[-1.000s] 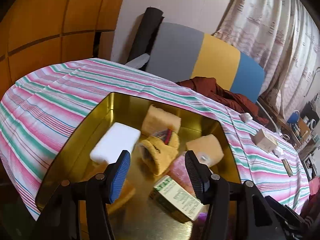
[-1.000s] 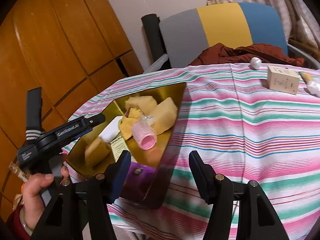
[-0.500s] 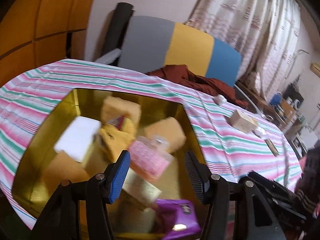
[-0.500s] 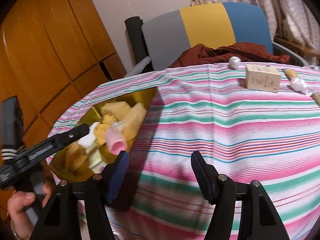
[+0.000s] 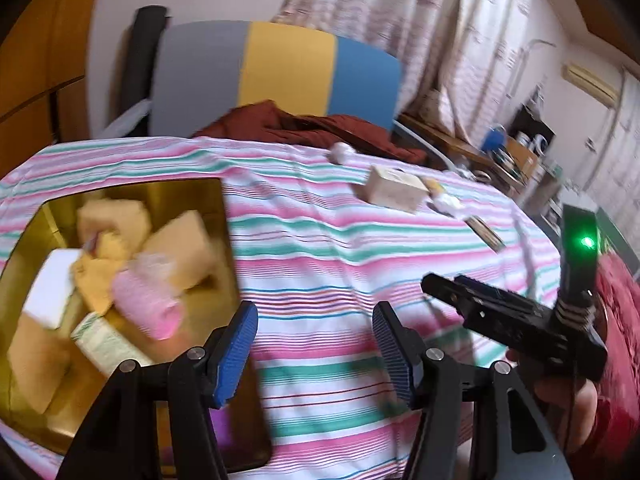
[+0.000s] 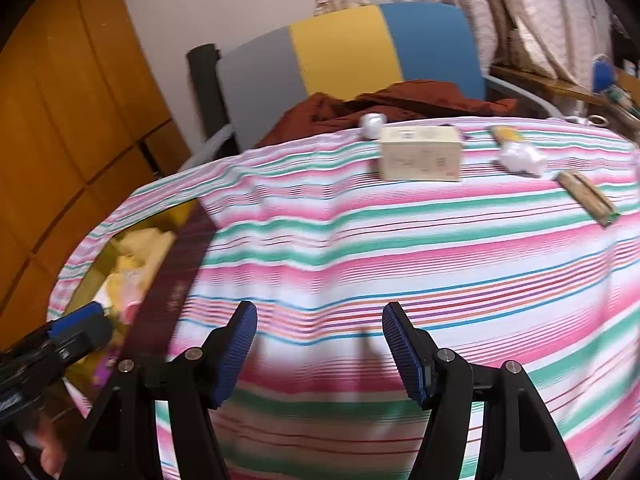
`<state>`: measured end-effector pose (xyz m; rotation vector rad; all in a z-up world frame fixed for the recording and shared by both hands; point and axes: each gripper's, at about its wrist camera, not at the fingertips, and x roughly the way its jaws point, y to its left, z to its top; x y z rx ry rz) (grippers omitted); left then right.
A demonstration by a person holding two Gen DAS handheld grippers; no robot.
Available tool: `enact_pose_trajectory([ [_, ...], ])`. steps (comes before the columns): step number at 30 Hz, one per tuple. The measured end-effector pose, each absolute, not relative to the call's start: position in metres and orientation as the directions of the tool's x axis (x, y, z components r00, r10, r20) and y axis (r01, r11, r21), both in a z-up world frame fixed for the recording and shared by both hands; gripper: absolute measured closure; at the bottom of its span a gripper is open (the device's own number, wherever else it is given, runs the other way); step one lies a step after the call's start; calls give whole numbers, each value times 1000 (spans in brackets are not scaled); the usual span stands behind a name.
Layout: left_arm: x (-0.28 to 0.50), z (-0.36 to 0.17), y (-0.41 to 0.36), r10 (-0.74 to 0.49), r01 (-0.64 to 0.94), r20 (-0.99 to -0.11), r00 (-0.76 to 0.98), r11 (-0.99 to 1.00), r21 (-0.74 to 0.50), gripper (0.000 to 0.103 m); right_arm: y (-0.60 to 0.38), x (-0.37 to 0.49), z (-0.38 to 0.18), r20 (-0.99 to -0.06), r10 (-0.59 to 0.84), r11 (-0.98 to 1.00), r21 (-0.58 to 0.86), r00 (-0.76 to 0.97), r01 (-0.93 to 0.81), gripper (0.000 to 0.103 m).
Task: Organize objects
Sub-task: 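Move both grippers back from the tray toward the remaining items, then grasp the cracker packet with the green end with the right gripper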
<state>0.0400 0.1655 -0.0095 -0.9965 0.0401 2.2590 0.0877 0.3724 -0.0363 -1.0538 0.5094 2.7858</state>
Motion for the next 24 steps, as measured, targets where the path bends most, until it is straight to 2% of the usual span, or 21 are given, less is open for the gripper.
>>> enact_pose_trajectory([
  [3, 42, -15, 188, 576, -619, -685, -447, -752, -229, 39, 396, 94, -38, -669, 38, -927, 255, -743, -277, 37],
  [13, 50, -40, 245, 555, -692, -764, -329, -692, -205, 39, 479, 109, -51, -704, 171, -874, 214, -690, -435, 34],
  [20, 53, -48, 260, 535, -709, -788, -305, -680, -188, 39, 577, 96, -39, -707, 358, -816, 80, -610, -572, 34],
  [24, 51, -51, 263, 522, -707, -801, -293, -682, -186, 39, 628, 77, -33, -714, 395, -796, 47, -578, -603, 32],
])
